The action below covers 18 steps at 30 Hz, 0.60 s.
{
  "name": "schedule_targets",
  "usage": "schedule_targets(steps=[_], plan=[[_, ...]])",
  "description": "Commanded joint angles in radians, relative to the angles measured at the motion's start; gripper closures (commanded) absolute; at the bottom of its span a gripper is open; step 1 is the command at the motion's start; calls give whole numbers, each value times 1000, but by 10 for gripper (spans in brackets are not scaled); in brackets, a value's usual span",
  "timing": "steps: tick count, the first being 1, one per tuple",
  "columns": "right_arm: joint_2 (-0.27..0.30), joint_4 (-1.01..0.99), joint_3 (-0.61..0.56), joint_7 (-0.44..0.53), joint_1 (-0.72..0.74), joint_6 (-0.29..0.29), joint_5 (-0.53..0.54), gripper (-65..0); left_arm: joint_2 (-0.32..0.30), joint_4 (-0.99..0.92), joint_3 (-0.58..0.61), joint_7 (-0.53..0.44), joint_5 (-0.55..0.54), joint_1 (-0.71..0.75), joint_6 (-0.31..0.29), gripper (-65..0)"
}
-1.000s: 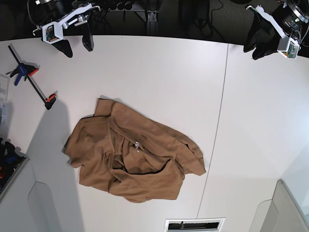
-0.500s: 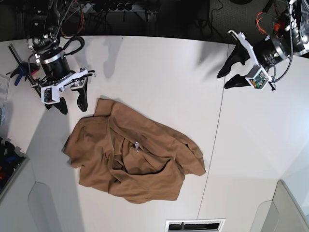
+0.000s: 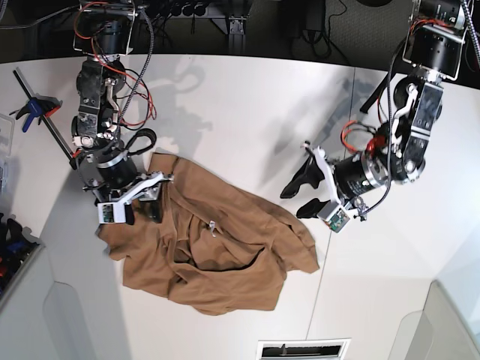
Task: Layout the t-shirt on the table in an organized manner, then fold the t-shirt properly
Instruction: 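Lower both grippers onto the tan t-shirt and grasp its edges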
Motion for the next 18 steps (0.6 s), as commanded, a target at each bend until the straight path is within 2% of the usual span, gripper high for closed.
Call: schedule_targets(steps=[1, 4, 6, 8, 11, 14, 18], plan=[[-5, 16, -3, 25, 17, -2, -4, -347, 9, -18, -4, -21, -14, -38, 3, -347], [-30, 14, -15, 25, 16, -3, -44, -347, 63, -121, -5, -36, -1, -92, 4, -347], [-40, 8, -18, 26, 16, -34, -63, -348, 97, -180, -4, -48, 26, -117, 3, -347], [-43, 5, -19, 26, 16, -56, -76, -348, 128, -228, -4, -62, 50, -135, 4, -347], [-43, 0, -19, 25, 16, -55, -80, -348, 167, -287, -4, -82, 65, -153, 23, -347], [-43, -26, -21, 26, 17, -55, -90, -347, 209, -334, -4, -119, 163, -156, 53, -347], [-43, -87, -21, 33, 22, -55, -90, -347, 255, -413, -4, -196, 257, -156, 56, -344]])
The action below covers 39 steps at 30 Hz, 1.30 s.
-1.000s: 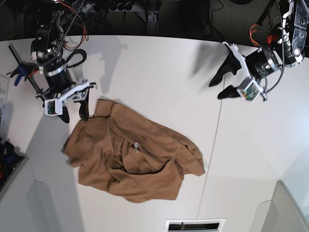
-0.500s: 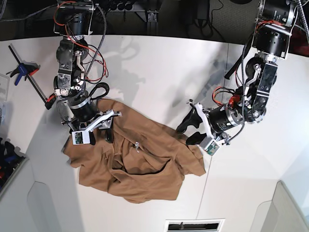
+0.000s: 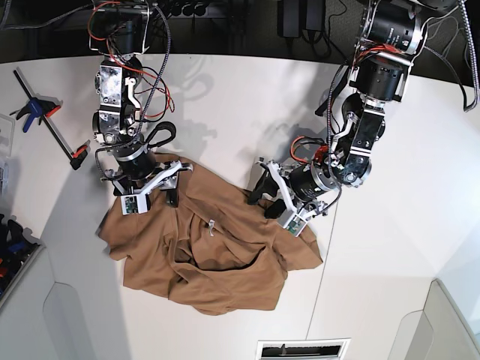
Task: Layout the t-shirt on the table in an organized manner, then fold the t-shirt properly
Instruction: 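Lower both grippers onto the tan t-shirt and grasp its edges, then lift the shirt and pull the grippers apart to stretch it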
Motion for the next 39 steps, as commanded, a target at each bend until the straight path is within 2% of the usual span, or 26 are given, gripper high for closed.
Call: schedule_targets(steps=[1, 2, 3, 6, 10, 12, 15, 17, 21, 27, 32, 36, 37, 39], plan=[[0, 5, -2, 25, 24, 0, 7, -347, 7, -3, -3, -21, 19, -22, -2, -330], [0, -2, -2, 28, 25, 0, 7, -337, 16, -11, -3, -32, 35, -22, -2, -284], [0, -5, -2, 33, 25, 0, 7, -298, 21, -15, -3, -34, 47, -22, -2, -216], [-1, -5, -3, 35, 28, 4, 8, -134, 31, -15, -3, -29, 62, -22, -3, 0], [-11, -4, -4, 35, 29, 27, 8, 0, 15, -12, -3, 24, 61, -22, -38, 0], [-11, -3, -4, 35, 29, 27, 8, 0, -12, -12, -3, 27, 57, -21, -73, 0], [-11, 4, -4, 35, 29, 48, 12, 0, -76, -6, -4, 27, 32, -21, -92, 0], [-11, 19, -4, 36, 28, 62, 30, 0, -122, 15, -6, 26, -15, -11, -142, 0], [-11, 94, 20, 38, 28, 54, 68, 0, -206, 87, -6, 27, -63, 35, -144, 0], [0, 245, 150, 34, 29, 54, 110, 0, -331, 167, -47, 26, -69, 118, -144, 0], [37, 250, 254, 31, 26, 54, 134, 0, -420, 171, -140, 26, -170, 183, -144, 0], [60, 250, 312, -34, 26, 54, 197, 0, -491, 171, -177, 26, -220, 212, -144, 0], [61, 250, 321, -54, 26, 55, 212, -48, -505, 171, -177, 26, -247, 216, -144, 0], [60, 250, 327, -92, 25, 55, 245, -284, -519, 171, -177, 26, -296, 219, -144, 0]])
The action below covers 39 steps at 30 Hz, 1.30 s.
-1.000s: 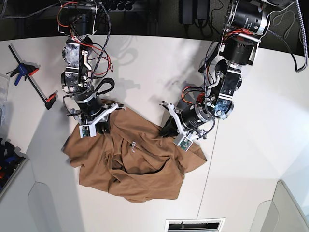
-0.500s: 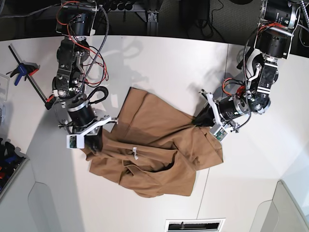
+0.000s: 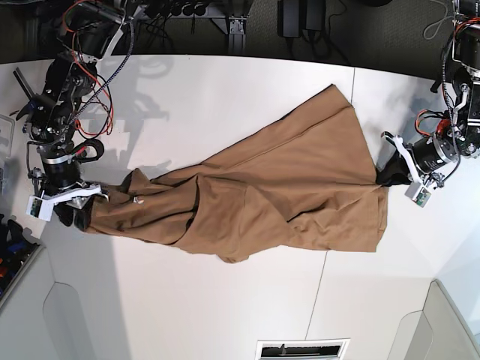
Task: Layout the t-shirt on the table in an organized manner, then fold the t-shirt properly
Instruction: 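Lift the shirt and pull the grippers apart to stretch it, then drag the held shirt with both grippers to spread it flat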
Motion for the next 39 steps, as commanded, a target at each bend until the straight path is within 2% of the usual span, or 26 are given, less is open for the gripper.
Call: schedule_targets(steps=[1, 2, 4, 5, 9, 12, 15, 18, 22, 24, 27, 33, 36, 38, 39], plan=[[2, 17, -3, 21, 15, 8, 32, -394, -17, 14, -8, -18, -37, -16, -5, -77], [-1, 17, -3, 21, 9, 18, 58, -464, -20, 14, -8, -18, -53, -17, -5, -171], [-12, 17, -3, 11, 2, 55, 92, -458, -25, 15, -8, -18, -92, -17, -5, -336], [-18, 17, -3, -3, -1, 69, 111, -458, -28, 18, -8, -17, -116, -17, -5, -369], [-41, 17, -8, -95, -18, 167, 250, -458, -29, 80, -16, 90, -212, -16, -5, -371], [-62, 17, -64, -122, -45, 178, 305, -457, -29, 163, -16, 186, -283, -14, -5, -370], [-82, 17, -174, -124, -77, 178, 275, -457, -25, 256, -16, 198, -313, 13, -5, -370], [-97, 17, -300, -114, -95, 174, 170, -457, 1, 341, -16, 199, -304, 43, -5, -370], [-97, 17, -417, -45, -107, 115, 79, -457, 60, 372, -16, 200, -270, 85, -5, -370], [-98, 16, -433, -26, -108, 74, 56, -457, 88, 372, -16, 199, -239, 115, -5, -370], [-97, 14, -433, -26, -108, 41, 12, -457, 122, 372, -16, 199, -221, 163, -5, -370], [-97, -64, -457, -26, -106, 40, -6, -456, 156, 372, -16, 198, -194, 224, -5, -370], [-97, -111, -478, 9, -105, 36, -21, -443, 162, 372, -16, 195, -191, 240, -5, -370], [-97, -122, -478, 54, -106, 36, -36, -399, 162, 372, -16, 194, -192, 245, -5, -370], [-97, -122, -478, 65, -106, 37, -40, -340, 162, 372, -16, 195, -192, 245, -5, -370]])
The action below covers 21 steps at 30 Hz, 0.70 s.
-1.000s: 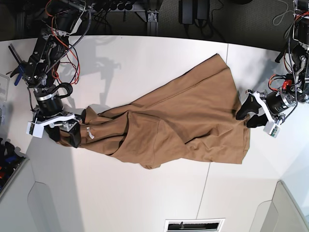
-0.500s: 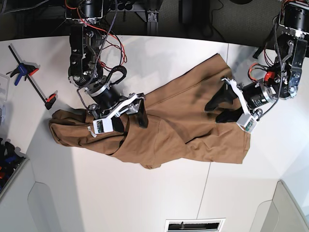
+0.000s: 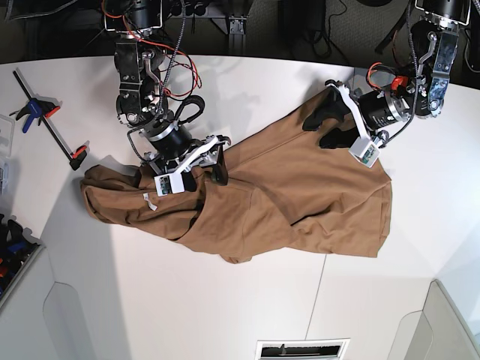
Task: Layout the t-shirt on the table in an organized manner, then fold the t-shirt properly
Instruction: 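Drag the held shirt with both grippers to spread it flat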
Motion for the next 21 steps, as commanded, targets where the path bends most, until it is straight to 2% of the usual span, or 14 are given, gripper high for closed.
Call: schedule_targets(steps=[1, 4, 6, 7, 10, 12, 16, 21], plan=[[-3, 13, -2, 23, 15, 8, 8, -256, -11, 16, -8, -22, -17, -8, -6, -370], [-5, 13, -2, 53, 19, 12, 8, -9, -11, 16, -8, -24, -19, -4, -6, -369], [-6, 13, -2, 58, 33, 13, 8, 0, -12, 16, -8, -26, -19, -1, -6, -368], [-6, 13, -2, 58, 44, 13, 8, 0, -12, 16, -8, -26, -18, 0, -6, -346], [-5, 13, -2, 58, 85, 13, 8, 0, -12, 16, -8, -25, -17, 11, -6, -162], [-5, 15, 0, 59, 118, 13, 8, 0, -13, 16, -8, -24, -1, 24, -6, -76], [-5, 41, 12, 56, 182, 13, 2, 0, -17, 16, -8, -18, 42, 56, -6, -17], [-5, 96, 77, 51, 238, 12, 0, 0, -73, 16, -8, -25, 100, 91, -6, -11]])
